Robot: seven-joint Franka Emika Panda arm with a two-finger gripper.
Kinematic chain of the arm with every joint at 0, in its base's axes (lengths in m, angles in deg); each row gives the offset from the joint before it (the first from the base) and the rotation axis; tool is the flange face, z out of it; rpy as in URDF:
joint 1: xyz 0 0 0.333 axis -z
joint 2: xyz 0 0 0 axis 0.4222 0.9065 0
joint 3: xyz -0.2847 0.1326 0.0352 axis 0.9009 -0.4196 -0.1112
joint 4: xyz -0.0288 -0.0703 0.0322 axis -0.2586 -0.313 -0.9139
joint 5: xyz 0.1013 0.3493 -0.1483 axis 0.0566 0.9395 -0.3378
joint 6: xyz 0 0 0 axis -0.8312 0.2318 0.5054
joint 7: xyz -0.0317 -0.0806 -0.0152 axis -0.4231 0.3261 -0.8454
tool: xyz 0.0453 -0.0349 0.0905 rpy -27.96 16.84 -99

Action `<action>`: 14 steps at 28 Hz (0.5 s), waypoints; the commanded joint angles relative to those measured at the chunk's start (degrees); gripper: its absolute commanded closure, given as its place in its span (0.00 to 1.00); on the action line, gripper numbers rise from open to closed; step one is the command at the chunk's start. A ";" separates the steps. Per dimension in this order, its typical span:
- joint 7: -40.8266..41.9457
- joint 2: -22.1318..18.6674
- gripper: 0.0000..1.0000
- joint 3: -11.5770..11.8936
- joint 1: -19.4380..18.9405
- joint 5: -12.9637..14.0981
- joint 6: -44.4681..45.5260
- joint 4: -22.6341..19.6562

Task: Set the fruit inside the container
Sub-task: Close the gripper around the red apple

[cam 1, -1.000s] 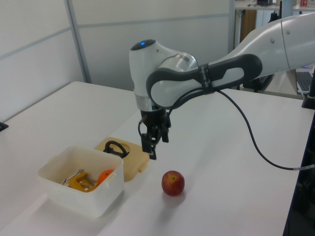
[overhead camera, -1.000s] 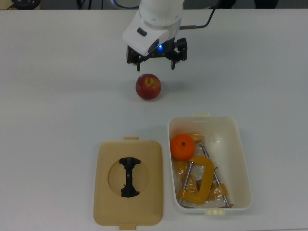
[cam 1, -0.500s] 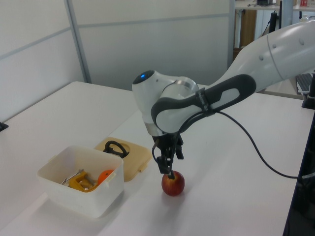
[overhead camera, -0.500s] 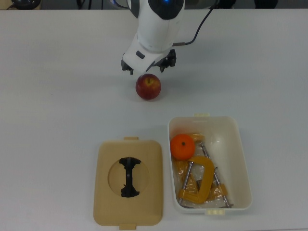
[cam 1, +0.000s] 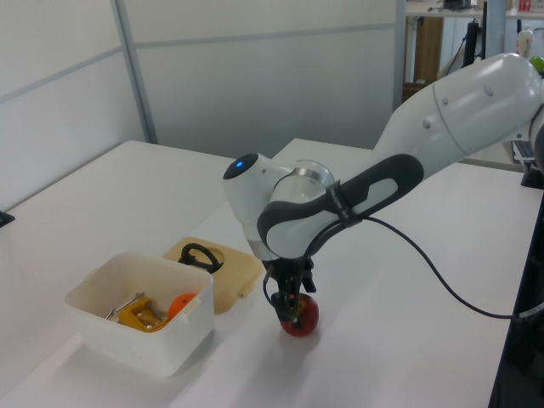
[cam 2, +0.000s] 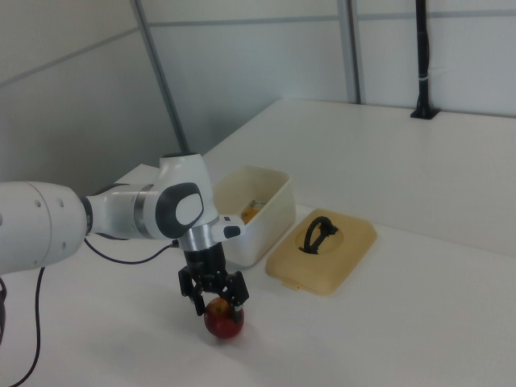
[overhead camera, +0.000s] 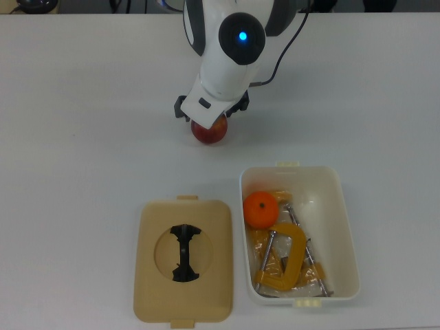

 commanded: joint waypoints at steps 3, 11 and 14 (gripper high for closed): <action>0.74 1.29 0.08 0.17 -0.61 -1.53 -2.53 0.18; 1.27 1.03 0.93 0.17 -1.14 -1.97 -1.83 1.23; 1.36 0.50 0.98 0.17 -1.05 -1.53 -1.74 2.03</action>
